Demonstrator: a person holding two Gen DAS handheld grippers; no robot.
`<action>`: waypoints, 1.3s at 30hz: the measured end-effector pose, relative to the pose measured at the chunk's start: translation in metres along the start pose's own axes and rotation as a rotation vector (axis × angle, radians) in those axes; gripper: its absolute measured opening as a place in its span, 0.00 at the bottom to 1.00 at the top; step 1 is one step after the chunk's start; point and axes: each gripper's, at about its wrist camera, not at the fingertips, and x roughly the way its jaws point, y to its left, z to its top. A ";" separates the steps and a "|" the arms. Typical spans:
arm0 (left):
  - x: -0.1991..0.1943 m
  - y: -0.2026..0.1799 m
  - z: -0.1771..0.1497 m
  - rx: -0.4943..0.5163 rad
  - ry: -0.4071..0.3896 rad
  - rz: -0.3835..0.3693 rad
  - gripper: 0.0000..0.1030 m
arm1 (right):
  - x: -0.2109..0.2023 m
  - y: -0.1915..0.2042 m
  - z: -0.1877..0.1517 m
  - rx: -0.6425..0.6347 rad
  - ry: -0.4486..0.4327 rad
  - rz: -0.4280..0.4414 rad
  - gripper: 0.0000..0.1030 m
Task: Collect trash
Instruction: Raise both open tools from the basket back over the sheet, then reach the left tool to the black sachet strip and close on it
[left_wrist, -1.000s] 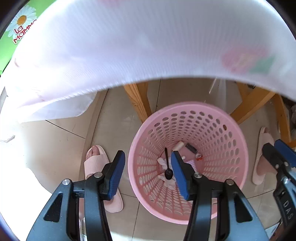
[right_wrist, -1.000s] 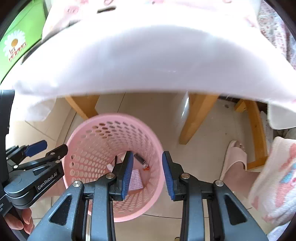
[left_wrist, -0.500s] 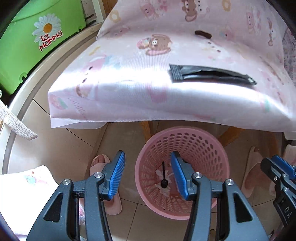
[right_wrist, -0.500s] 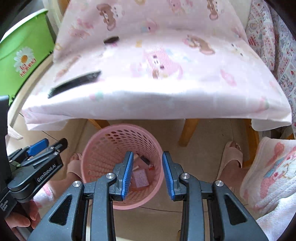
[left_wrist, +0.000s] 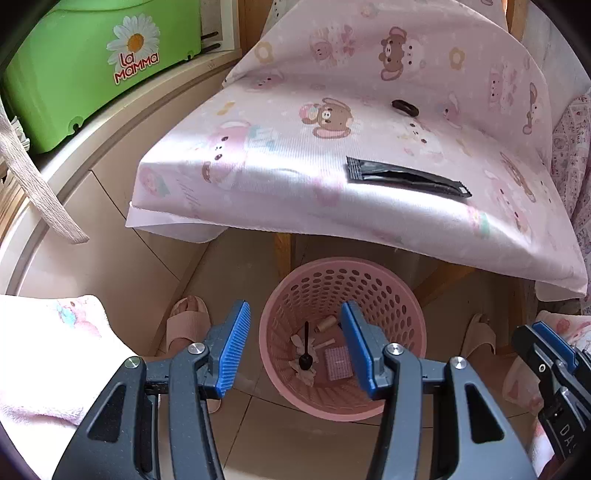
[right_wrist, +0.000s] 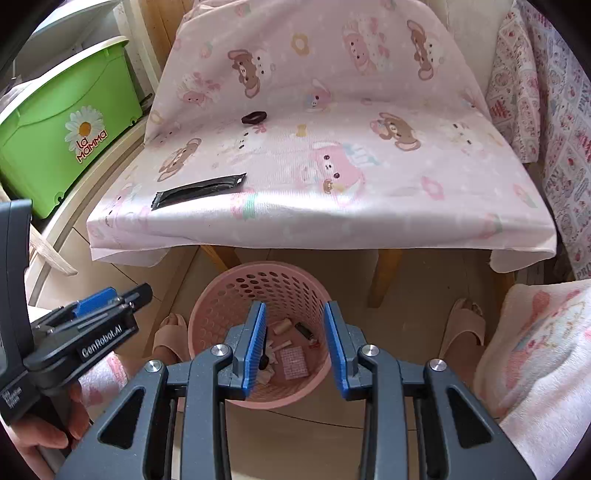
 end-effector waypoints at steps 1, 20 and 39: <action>-0.004 0.001 0.000 -0.002 -0.016 0.005 0.49 | -0.003 0.000 -0.001 -0.008 -0.008 0.001 0.33; -0.082 -0.005 0.006 0.045 -0.361 0.099 0.94 | -0.057 -0.006 0.014 -0.049 -0.281 -0.004 0.33; -0.027 -0.073 0.071 0.589 -0.178 -0.125 0.94 | -0.043 -0.028 0.098 -0.193 -0.260 0.061 0.50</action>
